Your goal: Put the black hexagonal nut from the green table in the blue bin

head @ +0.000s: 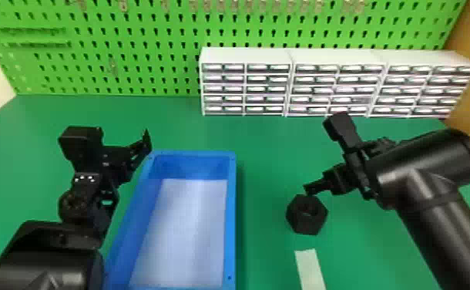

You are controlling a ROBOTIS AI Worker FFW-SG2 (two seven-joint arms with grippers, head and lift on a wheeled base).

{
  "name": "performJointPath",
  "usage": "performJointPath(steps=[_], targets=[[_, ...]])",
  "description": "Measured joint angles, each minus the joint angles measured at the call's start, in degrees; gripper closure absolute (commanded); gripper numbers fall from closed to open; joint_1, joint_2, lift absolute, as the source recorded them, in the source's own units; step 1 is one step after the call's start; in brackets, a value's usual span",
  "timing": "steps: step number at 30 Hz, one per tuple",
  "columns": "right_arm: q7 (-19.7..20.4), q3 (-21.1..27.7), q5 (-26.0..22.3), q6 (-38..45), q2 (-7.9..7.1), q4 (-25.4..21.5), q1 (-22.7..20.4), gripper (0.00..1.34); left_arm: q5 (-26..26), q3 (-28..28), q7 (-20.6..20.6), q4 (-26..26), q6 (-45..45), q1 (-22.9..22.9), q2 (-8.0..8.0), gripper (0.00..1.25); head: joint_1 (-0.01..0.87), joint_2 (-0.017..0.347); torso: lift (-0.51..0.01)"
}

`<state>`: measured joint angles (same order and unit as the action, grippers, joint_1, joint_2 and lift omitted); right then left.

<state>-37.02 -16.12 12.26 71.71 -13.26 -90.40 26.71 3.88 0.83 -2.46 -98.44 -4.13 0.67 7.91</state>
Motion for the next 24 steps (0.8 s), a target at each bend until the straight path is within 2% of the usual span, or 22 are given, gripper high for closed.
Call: performJointPath(steps=[7, 24], targets=[[-2.7, -1.3, 1.3, -0.1, -0.48, 2.6, 0.7, 0.32, 0.0, 0.0, 0.0, 0.0, 0.0, 0.0, 0.0, 0.24, 0.686, 0.052, -0.097], [-3.0, -1.8, 1.6, -1.6, -0.23, 5.9, 0.9, 0.32, 0.0, 0.0, 0.0, 0.0, 0.0, 0.0, 0.0, 0.24, 0.686, 0.052, -0.097]])
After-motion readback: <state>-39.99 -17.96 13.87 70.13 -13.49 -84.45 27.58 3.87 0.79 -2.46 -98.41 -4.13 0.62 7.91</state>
